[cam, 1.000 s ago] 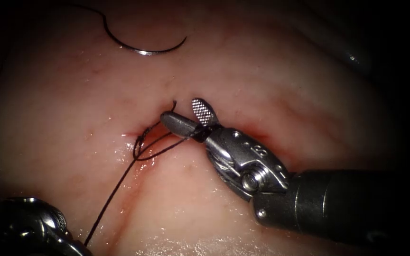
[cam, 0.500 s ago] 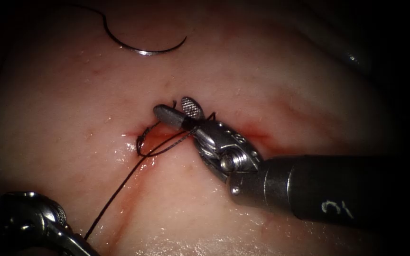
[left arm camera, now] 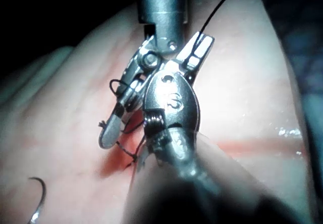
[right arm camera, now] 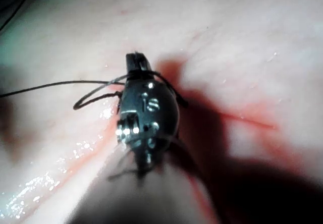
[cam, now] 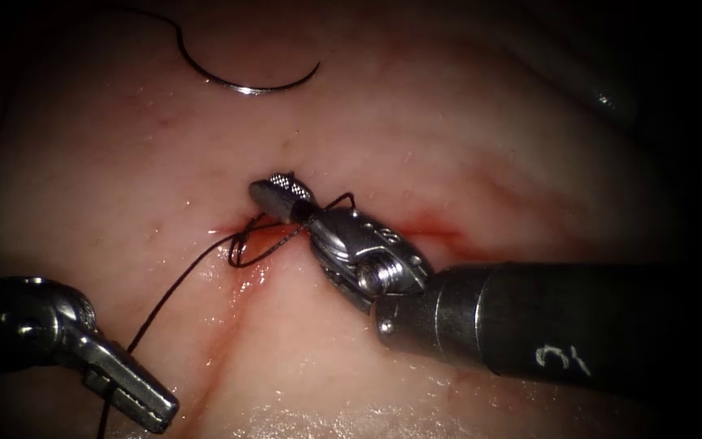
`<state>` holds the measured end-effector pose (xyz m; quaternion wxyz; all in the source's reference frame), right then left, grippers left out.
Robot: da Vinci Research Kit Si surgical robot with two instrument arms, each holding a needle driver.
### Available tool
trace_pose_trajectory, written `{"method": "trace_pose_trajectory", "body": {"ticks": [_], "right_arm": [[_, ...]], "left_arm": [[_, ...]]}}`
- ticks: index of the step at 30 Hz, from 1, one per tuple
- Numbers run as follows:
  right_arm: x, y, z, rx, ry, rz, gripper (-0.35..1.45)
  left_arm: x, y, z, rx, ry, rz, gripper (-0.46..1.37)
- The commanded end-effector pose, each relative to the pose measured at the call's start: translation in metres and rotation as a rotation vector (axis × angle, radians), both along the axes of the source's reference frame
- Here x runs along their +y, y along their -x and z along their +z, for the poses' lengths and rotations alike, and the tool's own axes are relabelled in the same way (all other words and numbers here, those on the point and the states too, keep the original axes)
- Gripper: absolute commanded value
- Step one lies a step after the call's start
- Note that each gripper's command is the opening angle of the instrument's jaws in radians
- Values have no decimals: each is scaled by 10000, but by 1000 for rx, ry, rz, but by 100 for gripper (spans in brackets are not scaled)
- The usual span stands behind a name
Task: Wound Closure
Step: Pick up the suture short end with the right gripper, then to tension the knot, pull down with the right tool and up with the left tool
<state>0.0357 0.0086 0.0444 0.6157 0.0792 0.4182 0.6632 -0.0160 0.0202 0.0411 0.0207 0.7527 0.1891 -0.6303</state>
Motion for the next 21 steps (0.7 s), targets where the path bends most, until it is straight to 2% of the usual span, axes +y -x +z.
{"method": "trace_pose_trajectory", "body": {"ticks": [1, 7, 11, 12, 14, 17, 21], "right_arm": [[0, 2, -1, -13, 22, -12, -35], [2, 2, -12, -25, 119, -55, -35], [-1, 1, -17, -39, 188, -106, -35], [-4, 1, -19, -44, 240, -135, -35], [-5, 1, -20, -45, 263, -140, -35], [-9, 2, -24, -43, 307, -165, -35], [-13, 1, -28, -38, 371, -222, -35]], "left_arm": [[6, -4, 2, 6, -5, -6, -35], [56, -28, 22, 61, -22, -90, -35], [110, -45, 51, 119, -46, -170, -35], [135, -52, 68, 148, -51, -209, -35], [152, -56, 82, 170, -53, -238, -35], [191, -61, 113, 216, -60, -298, -35], [223, -62, 136, 237, -60, -327, -35]]}}
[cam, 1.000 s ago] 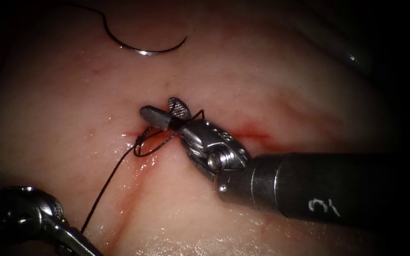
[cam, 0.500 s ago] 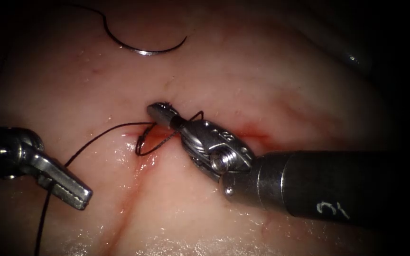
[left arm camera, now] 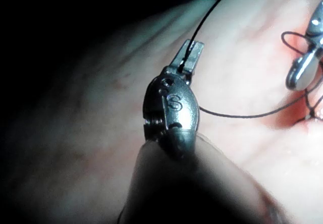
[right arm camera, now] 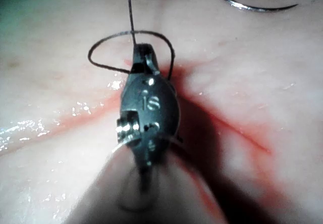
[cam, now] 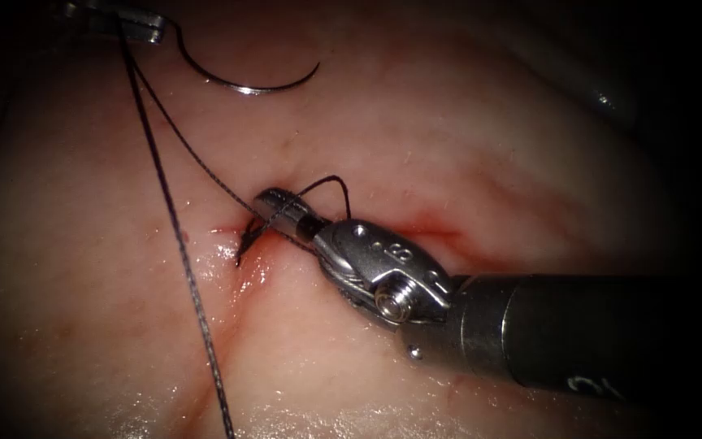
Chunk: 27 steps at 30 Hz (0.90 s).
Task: Wound Closure
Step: To tension the knot, pull down with the right tool and up with the left tool
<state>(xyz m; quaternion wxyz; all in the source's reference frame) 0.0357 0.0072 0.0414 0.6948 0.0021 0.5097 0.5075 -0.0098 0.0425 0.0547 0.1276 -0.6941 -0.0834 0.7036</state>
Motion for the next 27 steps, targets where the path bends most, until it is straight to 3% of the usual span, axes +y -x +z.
{"method": "trace_pose_trajectory", "body": {"ticks": [1, 5, 17, 27], "right_arm": [[-1, 1, 0, -4, 44, -27, -35], [-6, 0, -4, -10, 114, -92, -35], [-19, -3, -10, -18, 291, -244, -35], [-31, -13, -14, -2, 324, -307, -35]], "left_arm": [[10, 0, 6, 3, 6, -3, -35], [35, 5, 25, 18, 21, -20, -35], [64, 45, 63, 51, 62, -54, -35], [144, 74, 102, 149, 143, -124, -35]]}}
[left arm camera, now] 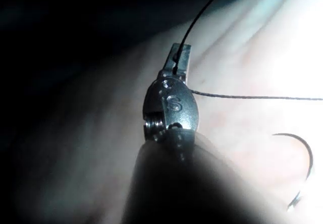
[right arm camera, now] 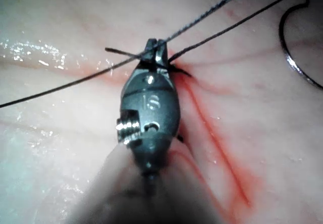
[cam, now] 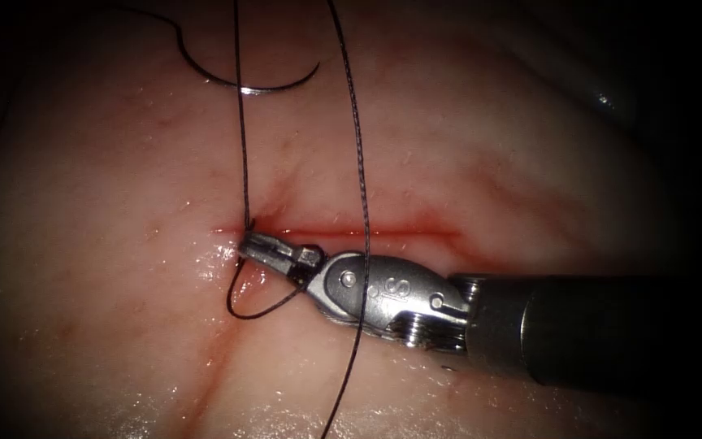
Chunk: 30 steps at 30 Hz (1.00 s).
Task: Wound Closure
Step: To tension the knot, pull down with the right tool and up with the left tool
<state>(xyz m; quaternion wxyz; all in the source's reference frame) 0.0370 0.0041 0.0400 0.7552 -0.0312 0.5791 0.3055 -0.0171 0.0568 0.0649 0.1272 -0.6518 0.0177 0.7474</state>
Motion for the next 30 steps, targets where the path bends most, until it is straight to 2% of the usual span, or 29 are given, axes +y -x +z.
{"method": "trace_pose_trajectory", "body": {"ticks": [1, 7, 9, 15, 17, 23, 27, 28, 30], "right_arm": [[-1, -1, -1, -3, -1, 3, -35], [-5, -4, -6, -7, 7, -5, -35], [-6, -4, -8, -13, 11, -4, -35], [-8, -4, -8, -17, 22, -10, -35], [-8, -4, -8, -16, 23, -10, -35], [-13, -6, -4, -33, 10, -33, -35], [-20, -7, 0, -33, 14, -41, -35], [-20, -7, 0, -33, 14, -41, -35], [-24, -7, 3, -39, 12, -51, -35]], "left_arm": [[8, 2, 3, 10, 9, -9, -35], [51, 17, 19, 28, 45, -23, -35], [73, 27, 27, 27, 56, -22, -35], [101, 50, 44, 29, 88, -17, -35], [108, 56, 48, 34, 100, -18, -35], [153, 77, 67, 43, 135, -23, -35], [190, 88, 83, 51, 149, -34, -35], [190, 88, 83, 51, 149, -34, -35], [205, 93, 89, 56, 150, -43, -35]]}}
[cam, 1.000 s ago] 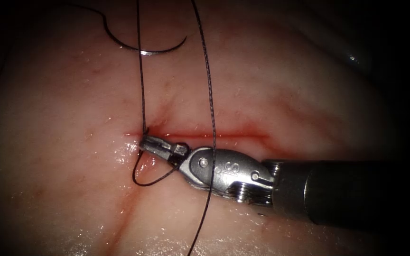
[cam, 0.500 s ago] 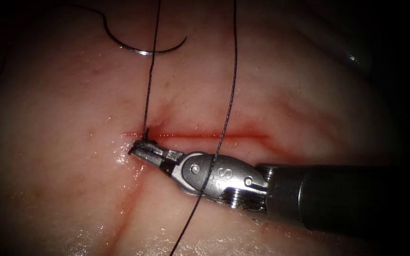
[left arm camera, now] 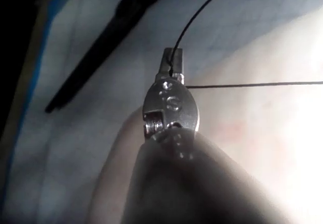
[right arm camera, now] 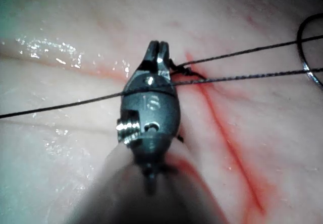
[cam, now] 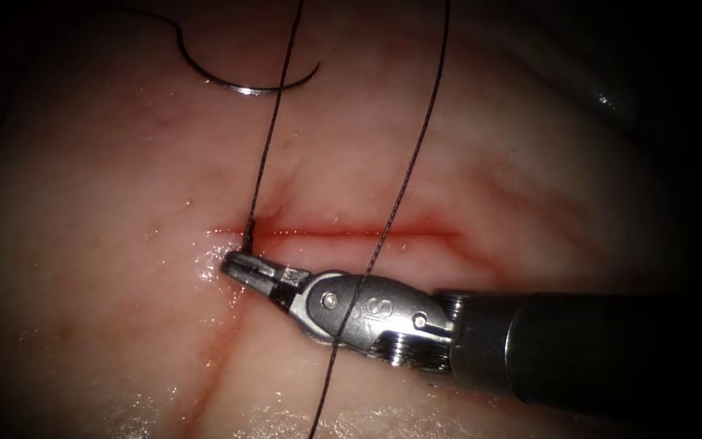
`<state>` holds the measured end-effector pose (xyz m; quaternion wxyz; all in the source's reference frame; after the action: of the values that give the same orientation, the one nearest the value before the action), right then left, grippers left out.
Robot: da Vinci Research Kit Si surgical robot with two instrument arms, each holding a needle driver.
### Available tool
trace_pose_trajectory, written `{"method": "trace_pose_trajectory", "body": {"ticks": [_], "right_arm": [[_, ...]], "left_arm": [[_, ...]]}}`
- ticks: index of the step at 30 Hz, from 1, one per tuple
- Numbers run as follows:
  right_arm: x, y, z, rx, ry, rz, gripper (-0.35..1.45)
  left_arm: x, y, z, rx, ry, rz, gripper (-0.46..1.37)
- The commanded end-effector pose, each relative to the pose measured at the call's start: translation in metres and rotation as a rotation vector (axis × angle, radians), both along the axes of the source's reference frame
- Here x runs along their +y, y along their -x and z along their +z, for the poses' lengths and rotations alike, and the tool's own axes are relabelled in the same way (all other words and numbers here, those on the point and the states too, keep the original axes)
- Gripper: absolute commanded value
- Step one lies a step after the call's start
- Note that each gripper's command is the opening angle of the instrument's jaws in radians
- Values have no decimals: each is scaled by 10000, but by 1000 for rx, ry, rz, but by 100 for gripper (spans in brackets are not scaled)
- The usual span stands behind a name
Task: Wound Closure
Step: To tension the knot, pull down with the right tool and up with the left tool
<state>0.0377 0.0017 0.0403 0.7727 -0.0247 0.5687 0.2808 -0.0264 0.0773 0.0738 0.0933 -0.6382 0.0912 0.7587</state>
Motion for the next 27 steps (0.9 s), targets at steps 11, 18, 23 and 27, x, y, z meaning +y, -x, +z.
{"method": "trace_pose_trajectory", "body": {"ticks": [11, 18, 23, 27], "right_arm": [[-21, -6, 11, -19, 16, -42, -35], [-28, -11, 14, -22, 16, -54, -35], [-32, -15, 15, -19, 12, -76, -35], [-38, -21, 20, -28, 7, -97, -35]], "left_arm": [[44, 30, 22, -2, 5, -11, -35], [72, 37, 32, 3, 6, -21, -35], [85, 35, 39, 7, 9, -25, -35], [85, 34, 45, 15, 19, -21, -35]]}}
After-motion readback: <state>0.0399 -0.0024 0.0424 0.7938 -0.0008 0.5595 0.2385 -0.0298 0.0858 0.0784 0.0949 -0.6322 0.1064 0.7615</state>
